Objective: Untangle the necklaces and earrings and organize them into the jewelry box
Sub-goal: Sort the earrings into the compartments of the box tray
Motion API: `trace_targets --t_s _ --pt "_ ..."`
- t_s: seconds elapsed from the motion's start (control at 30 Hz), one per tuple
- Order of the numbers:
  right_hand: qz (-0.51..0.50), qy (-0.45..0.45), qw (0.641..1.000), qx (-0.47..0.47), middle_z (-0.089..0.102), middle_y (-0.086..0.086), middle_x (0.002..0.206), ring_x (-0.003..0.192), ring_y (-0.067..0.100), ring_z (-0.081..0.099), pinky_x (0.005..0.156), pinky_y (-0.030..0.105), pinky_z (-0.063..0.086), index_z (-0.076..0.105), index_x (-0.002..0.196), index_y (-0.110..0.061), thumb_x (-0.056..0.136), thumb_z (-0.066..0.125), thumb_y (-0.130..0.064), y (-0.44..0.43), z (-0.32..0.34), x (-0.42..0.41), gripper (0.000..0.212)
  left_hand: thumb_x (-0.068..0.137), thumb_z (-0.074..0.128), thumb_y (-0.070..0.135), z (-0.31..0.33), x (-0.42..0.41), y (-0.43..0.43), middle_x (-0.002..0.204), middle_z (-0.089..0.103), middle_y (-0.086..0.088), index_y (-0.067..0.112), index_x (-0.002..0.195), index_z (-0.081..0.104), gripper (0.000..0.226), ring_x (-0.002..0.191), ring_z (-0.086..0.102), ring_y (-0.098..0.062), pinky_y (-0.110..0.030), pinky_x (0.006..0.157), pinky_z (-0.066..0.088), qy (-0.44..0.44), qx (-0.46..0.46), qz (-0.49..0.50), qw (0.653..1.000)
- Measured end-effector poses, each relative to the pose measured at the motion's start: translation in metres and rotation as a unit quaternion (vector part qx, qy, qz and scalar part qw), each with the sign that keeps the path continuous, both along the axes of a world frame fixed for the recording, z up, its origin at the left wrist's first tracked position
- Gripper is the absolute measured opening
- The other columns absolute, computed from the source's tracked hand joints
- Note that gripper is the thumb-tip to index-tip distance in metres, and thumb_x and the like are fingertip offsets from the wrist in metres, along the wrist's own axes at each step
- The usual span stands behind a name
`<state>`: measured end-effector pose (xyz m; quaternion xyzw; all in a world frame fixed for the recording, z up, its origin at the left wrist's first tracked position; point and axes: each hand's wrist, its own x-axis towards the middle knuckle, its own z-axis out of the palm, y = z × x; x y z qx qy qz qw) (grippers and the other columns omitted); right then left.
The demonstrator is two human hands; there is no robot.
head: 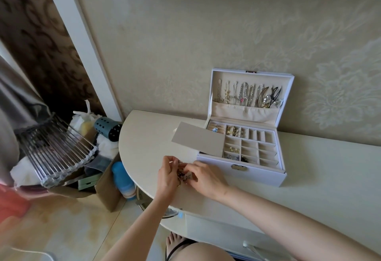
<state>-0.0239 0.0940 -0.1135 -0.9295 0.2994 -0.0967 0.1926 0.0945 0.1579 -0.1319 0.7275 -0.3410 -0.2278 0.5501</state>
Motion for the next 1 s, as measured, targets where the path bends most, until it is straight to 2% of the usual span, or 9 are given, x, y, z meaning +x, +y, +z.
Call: trace_targets --t_s 0.17,0.37,0.5,0.6,0.67,0.73,0.8,0.93,1.0 --pt "0.005 0.007 1.0 -0.006 0.061 0.002 0.112 0.099 0.029 0.059 0.074 0.035 0.045 0.057 0.105 -0.019 0.086 0.052 -0.017 0.004 0.0 0.008 0.02 0.1 0.039 0.016 -0.002 -0.004 -0.003 0.078 0.061 -0.002 0.005 0.096 0.048 0.014 0.072 0.057 -0.019 -0.025 0.06 0.044 0.013 0.002 0.026 1.0" --pt "-0.028 -0.007 0.999 0.014 0.061 0.001 0.109 0.1 0.024 0.059 0.072 0.029 0.041 0.061 0.101 -0.016 0.083 0.055 -0.02 0.004 0.006 -0.003 0.019 0.1 0.038 0.017 -0.002 -0.016 -0.004 0.084 0.064 -0.006 0.006 0.096 0.047 0.014 0.08 0.061 -0.023 -0.023 0.06 0.045 0.019 0.005 0.029 0.999" --pt "-0.066 -0.031 0.997 0.032 0.066 -0.005 0.101 0.093 0.015 0.059 0.068 0.023 0.035 0.063 0.091 -0.02 0.08 0.057 -0.017 -0.003 0.013 -0.023 0.012 0.101 0.035 0.014 0.006 -0.03 -0.003 0.084 0.067 -0.004 0.002 0.098 0.044 0.016 0.076 0.061 -0.012 -0.007 0.048 0.043 0.065 -0.017 0.028 0.997" --pt "-0.088 -0.059 0.99 0.096 0.067 -0.006 0.092 0.083 0.018 0.063 0.07 0.027 0.046 0.062 0.086 -0.018 0.078 0.062 -0.014 -0.008 0.019 -0.035 0.008 0.101 0.033 0.014 0.007 -0.037 -0.003 0.084 0.069 -0.007 0.003 0.098 0.043 0.016 0.074 0.06 -0.012 -0.006 0.049 0.041 0.081 -0.036 0.053 0.995" --pt "-0.101 -0.082 0.981 0.146 0.064 -0.005 0.086 0.067 0.021 0.065 0.061 0.033 0.052 0.059 0.083 -0.014 0.078 0.061 -0.009 -0.009 0.022 -0.042 0.007 0.102 0.032 0.014 0.007 -0.046 -0.001 0.078 0.068 -0.006 0.004 0.096 0.043 0.016 0.069 0.058 -0.014 -0.006 0.05 0.041 0.085 -0.042 0.066 0.993" --pt "-0.111 -0.089 0.974 0.178 0.062 -0.003 0.086 0.049 0.019 0.06 0.048 0.031 0.049 0.056 0.081 -0.014 0.079 0.06 -0.006 -0.009 0.024 -0.047 0.009 0.102 0.032 0.015 0.006 -0.054 0.001 0.076 0.068 -0.005 0.005 0.095 0.044 0.017 0.068 0.059 -0.016 -0.007 0.051 0.041 0.088 -0.047 0.071 0.992" --pt "-0.118 -0.096 0.969 0.193 0.063 0.001 0.087 0.041 0.015 0.056 0.044 0.029 0.046 0.053 0.076 -0.019 0.079 0.059 -0.005 -0.01 0.027 -0.051 0.015 0.102 0.033 0.016 0.003 -0.059 -0.001 0.076 0.07 -0.004 0.008 0.092 0.043 0.016 0.068 0.059 -0.017 -0.011 0.054 0.043 0.101 -0.047 0.066 0.992" --pt "-0.126 -0.138 0.956 0.227 0.063 0.001 0.084 0.038 0.007 0.052 0.04 0.023 0.042 0.055 0.075 -0.021 0.081 0.062 -0.005 -0.015 0.035 -0.059 0.018 0.101 0.037 0.018 0.001 -0.062 -0.004 0.074 0.072 -0.002 0.014 0.087 0.044 0.015 0.074 0.063 -0.027 -0.039 0.067 0.047 0.142 -0.053 0.066 0.986" --pt "-0.129 -0.163 0.947 0.244 0.063 0.001 0.083 0.042 0.007 0.053 0.039 0.019 0.04 0.061 0.084 -0.018 0.082 0.063 -0.003 -0.018 0.039 -0.063 0.015 0.099 0.04 0.015 0.007 -0.06 -0.004 0.074 0.072 -0.003 0.014 0.087 0.047 0.014 0.079 0.065 -0.023 -0.033 0.07 0.046 0.12 -0.068 0.077 0.987"
